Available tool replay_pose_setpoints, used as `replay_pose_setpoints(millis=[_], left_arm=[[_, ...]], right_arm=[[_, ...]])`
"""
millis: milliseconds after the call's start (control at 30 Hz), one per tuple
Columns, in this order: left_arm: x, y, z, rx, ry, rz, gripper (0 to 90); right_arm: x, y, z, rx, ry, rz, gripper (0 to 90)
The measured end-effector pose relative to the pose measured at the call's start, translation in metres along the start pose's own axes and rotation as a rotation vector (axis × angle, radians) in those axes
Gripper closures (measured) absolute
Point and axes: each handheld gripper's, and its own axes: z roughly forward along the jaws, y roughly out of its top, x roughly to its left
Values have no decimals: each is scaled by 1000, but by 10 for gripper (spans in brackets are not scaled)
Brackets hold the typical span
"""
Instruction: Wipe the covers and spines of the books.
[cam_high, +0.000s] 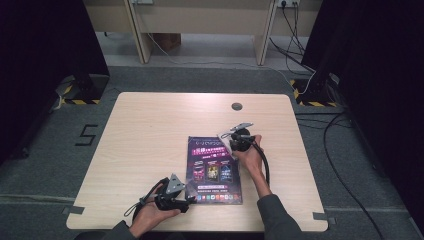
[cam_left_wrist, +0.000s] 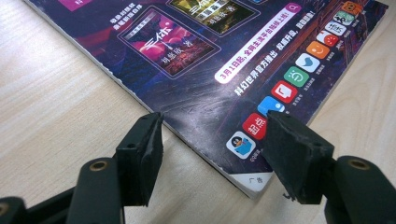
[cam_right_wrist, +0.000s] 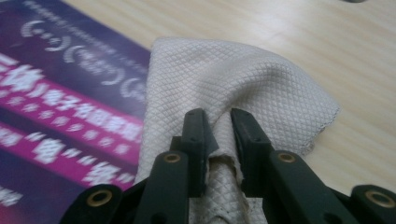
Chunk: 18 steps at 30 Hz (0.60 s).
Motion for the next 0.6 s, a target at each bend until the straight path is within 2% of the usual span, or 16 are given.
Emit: replay_pose_setpoints(millis=[100, 167, 233, 300, 367, 500, 567, 600], left_arm=[[0, 0, 0, 0, 2, -1, 368], [0, 0, 0, 1, 1, -2, 368], [0, 0, 0, 0, 1, -3, 367], [0, 0, 0, 0, 2, -2, 367], [0, 0, 0, -1, 0, -3, 367], [1, 0, 0, -1, -4, -3, 367], [1, 0, 0, 1, -4, -5, 365], [1, 0, 0, -1, -3, -4, 363]], right_arm=[[15, -1, -1, -3, 75, -29, 764], [25, -2, -3, 0, 94, -74, 763], [28, -3, -5, 5, 105, -80, 758], [23, -4, -5, -3, 105, -62, 757], [15, -4, -4, -8, 60, -47, 755], [-6, -6, -3, -14, -5, 17, 754], [-13, -7, -3, -18, 3, 50, 752], [-13, -7, -3, -19, 4, 49, 755]])
